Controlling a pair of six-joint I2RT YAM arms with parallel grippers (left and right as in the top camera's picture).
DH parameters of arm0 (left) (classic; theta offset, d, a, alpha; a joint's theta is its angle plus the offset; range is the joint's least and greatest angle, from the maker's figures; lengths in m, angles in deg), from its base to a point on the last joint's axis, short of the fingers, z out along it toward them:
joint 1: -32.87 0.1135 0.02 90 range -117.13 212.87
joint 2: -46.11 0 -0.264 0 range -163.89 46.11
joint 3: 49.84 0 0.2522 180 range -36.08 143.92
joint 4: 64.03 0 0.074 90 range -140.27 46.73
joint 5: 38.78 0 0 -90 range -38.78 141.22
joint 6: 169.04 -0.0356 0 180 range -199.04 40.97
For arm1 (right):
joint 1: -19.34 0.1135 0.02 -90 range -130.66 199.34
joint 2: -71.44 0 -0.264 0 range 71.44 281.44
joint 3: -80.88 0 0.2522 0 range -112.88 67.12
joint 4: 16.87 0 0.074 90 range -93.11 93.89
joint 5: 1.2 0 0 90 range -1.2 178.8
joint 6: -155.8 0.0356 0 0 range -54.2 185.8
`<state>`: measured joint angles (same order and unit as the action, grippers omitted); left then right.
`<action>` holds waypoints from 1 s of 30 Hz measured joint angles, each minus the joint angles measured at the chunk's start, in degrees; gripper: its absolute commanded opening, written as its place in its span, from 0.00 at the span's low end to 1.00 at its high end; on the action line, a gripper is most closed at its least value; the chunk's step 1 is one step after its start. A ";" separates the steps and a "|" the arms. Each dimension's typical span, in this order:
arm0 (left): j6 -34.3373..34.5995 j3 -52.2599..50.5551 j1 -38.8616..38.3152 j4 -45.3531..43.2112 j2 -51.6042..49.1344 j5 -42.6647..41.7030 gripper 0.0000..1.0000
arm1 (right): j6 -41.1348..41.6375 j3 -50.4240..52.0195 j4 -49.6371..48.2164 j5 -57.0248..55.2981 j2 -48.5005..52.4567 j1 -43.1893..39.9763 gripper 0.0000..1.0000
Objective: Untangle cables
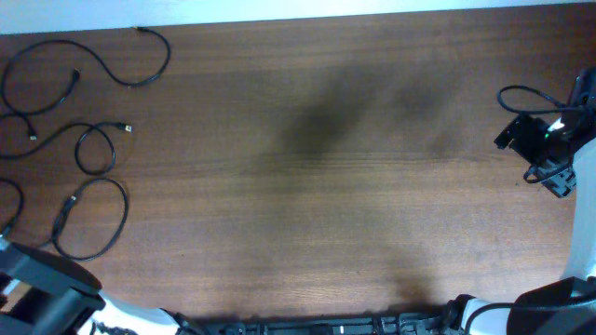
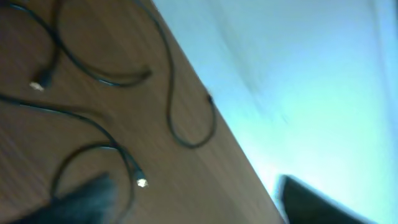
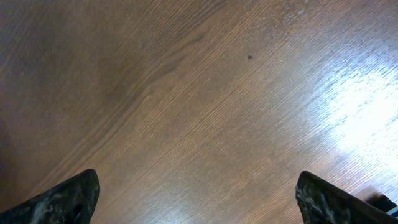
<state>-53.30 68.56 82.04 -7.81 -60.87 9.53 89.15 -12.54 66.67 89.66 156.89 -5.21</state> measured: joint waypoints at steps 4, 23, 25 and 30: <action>-4.15 0.15 -3.50 13.31 0.59 5.01 0.07 | -0.04 0.00 -0.02 0.00 0.02 0.00 0.98; -1.66 -4.94 -14.01 15.26 -21.05 47.95 0.00 | -0.04 0.00 0.00 0.00 0.02 0.00 0.98; -1.68 -5.01 -14.01 14.12 -21.27 47.98 0.00 | -0.04 0.00 0.00 0.00 0.02 0.00 0.98; -1.70 -5.01 -14.01 15.17 -22.23 47.95 0.00 | -0.02 0.00 0.00 0.00 0.02 0.00 0.98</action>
<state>-55.00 63.56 68.03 7.35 -83.10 57.48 89.13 -12.54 66.67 89.66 156.91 -5.21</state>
